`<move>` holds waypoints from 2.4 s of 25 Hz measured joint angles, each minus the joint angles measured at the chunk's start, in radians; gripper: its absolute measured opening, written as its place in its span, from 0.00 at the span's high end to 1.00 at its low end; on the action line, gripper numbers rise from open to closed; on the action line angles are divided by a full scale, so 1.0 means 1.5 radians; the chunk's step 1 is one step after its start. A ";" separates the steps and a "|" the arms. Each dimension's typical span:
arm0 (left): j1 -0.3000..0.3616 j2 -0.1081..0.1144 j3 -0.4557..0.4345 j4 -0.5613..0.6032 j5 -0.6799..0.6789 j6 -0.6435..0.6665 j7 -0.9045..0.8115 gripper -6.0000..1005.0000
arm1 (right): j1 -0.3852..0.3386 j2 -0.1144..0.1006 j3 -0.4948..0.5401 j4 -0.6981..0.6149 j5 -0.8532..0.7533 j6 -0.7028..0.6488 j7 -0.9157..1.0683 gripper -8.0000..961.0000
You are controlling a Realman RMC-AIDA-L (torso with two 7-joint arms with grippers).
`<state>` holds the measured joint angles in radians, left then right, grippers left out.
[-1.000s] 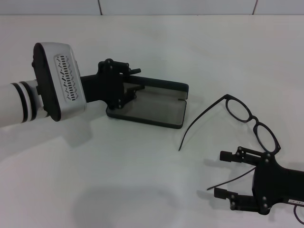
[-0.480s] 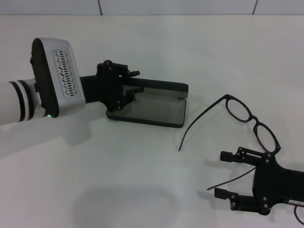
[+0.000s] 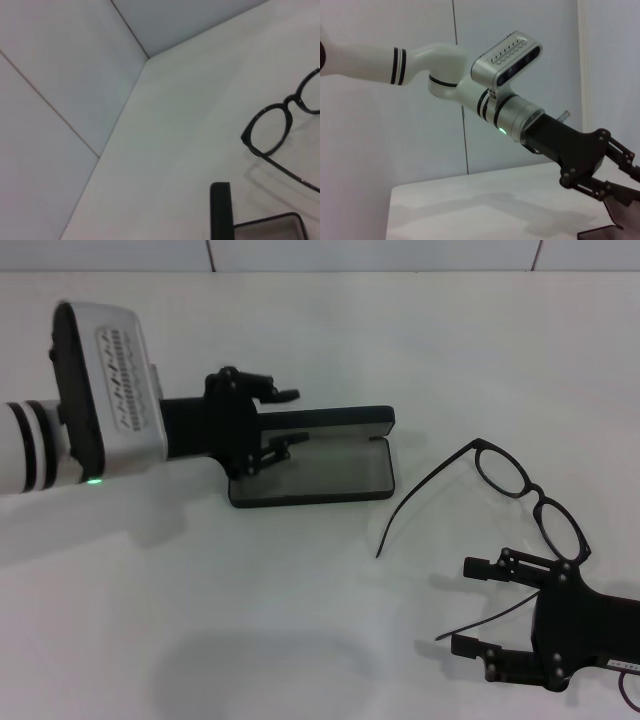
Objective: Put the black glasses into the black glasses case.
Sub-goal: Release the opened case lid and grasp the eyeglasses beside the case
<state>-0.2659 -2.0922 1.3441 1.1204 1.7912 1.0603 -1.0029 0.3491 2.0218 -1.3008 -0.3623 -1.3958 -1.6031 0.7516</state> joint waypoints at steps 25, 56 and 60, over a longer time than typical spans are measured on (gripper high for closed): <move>0.020 0.043 -0.294 -0.069 -0.100 0.471 -0.356 0.12 | 0.009 -0.041 0.044 -0.067 0.029 -0.015 0.180 0.21; 0.065 0.003 -0.346 -0.143 0.101 0.434 -0.154 0.12 | 0.340 -0.084 0.244 -0.404 -0.722 -0.105 1.076 0.22; 0.059 0.003 -0.346 -0.145 0.101 0.434 -0.154 0.12 | 0.380 -0.066 0.233 -0.365 -0.737 -0.098 1.102 0.22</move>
<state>-0.1776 -2.0873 0.8252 0.9032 1.9422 1.7106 -1.2333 0.9196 1.9229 -0.9509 -0.9103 -2.5018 -1.7497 2.4040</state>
